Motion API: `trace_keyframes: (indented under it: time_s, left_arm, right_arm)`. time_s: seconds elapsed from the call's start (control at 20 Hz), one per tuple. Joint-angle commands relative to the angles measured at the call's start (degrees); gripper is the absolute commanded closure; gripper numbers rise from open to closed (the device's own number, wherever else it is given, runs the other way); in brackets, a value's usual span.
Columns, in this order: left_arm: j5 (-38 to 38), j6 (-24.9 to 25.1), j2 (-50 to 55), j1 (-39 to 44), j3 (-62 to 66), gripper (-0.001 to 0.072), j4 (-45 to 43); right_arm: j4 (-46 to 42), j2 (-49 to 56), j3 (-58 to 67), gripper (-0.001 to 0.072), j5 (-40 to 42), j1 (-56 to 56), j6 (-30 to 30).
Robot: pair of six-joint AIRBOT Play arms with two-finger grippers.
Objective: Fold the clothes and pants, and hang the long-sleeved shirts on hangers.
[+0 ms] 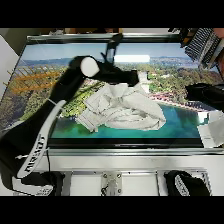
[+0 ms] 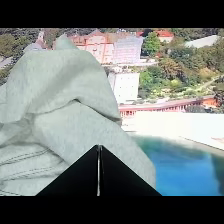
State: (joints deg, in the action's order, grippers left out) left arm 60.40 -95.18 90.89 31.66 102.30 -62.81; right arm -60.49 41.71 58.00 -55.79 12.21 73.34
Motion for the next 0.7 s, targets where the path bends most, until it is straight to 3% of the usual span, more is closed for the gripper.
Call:
trace_keyframes:
  time_s: [0.0,0.15,0.3,0.45,0.65]
  left_arm:
    - [10.25,-0.61,-8.20,-11.39,-10.64,0.0027,-3.96]
    - [13.62,3.50,-16.50,-21.57,-29.03,0.0026,-6.27]
    - [10.62,11.15,-18.23,-27.98,-42.66,0.0026,1.05]
    - [9.81,19.63,-14.58,-28.20,-47.91,0.0027,12.31]
    - [10.34,19.80,-8.68,-24.24,-45.22,0.0027,9.14]
  right_arm:
    - [-0.15,-0.02,0.11,0.0685,-0.24,0.17,0.20]
    - [0.26,0.09,0.09,0.0685,-0.63,0.13,0.20]
    - [0.26,0.11,0.09,0.0685,-0.63,0.07,0.22]
    - [0.26,0.09,0.09,0.0685,-1.18,0.07,0.42]
    - [0.28,0.50,0.04,0.0685,-3.26,0.07,0.42]
